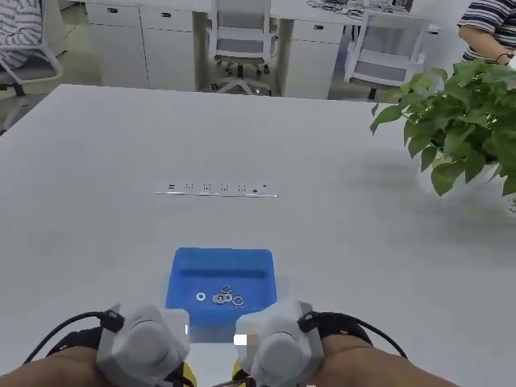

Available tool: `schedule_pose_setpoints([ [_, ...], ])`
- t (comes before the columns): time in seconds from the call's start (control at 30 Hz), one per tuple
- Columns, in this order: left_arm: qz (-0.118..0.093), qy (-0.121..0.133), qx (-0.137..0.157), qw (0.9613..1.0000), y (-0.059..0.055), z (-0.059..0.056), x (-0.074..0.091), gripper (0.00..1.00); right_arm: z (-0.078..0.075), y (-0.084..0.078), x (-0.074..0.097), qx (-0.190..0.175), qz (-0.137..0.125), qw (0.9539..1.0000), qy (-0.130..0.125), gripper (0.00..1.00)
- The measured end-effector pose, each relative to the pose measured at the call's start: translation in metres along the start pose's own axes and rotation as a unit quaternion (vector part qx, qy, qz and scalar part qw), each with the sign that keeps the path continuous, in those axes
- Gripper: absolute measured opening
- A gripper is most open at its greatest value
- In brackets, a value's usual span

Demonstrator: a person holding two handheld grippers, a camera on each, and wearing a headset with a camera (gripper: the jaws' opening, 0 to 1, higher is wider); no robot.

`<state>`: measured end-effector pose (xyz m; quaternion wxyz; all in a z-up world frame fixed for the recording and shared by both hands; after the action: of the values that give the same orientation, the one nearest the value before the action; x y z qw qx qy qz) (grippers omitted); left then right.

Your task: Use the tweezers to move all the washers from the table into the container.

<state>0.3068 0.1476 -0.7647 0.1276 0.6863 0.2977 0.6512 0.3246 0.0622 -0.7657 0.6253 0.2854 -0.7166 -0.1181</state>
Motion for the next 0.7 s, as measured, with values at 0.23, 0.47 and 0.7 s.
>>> schedule_pose_setpoints([
  [0.23,0.002,0.001,0.005,1.0000,-0.0003,0.0017,0.0007,0.05,-0.0015,-0.0038,0.0026,-0.008,0.007,0.9999,-0.003,0.14],
  [0.47,0.008,0.007,-0.003,0.9999,0.0002,0.0001,0.0006,0.06,-0.0004,-0.0039,0.0047,-0.006,0.012,0.9998,-0.016,0.20],
  [0.7,0.010,0.026,-0.005,0.9996,-0.0001,-0.0045,0.0012,0.13,-0.0015,-0.0053,0.0106,-0.014,0.007,0.9983,-0.056,0.31],
])
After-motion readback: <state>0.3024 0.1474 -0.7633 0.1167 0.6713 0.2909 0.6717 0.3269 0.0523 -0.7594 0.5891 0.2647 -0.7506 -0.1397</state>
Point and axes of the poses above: the centre of the closed fingertips' face, and the gripper's own axes: x roughly backward along the fingers, z roughly to its left, y roughly out of its top, the point moved 5 cm from there along x, roughly backward along the fingers, and after that the axes turned 6 degrees about -y, right-handed, at the moved point
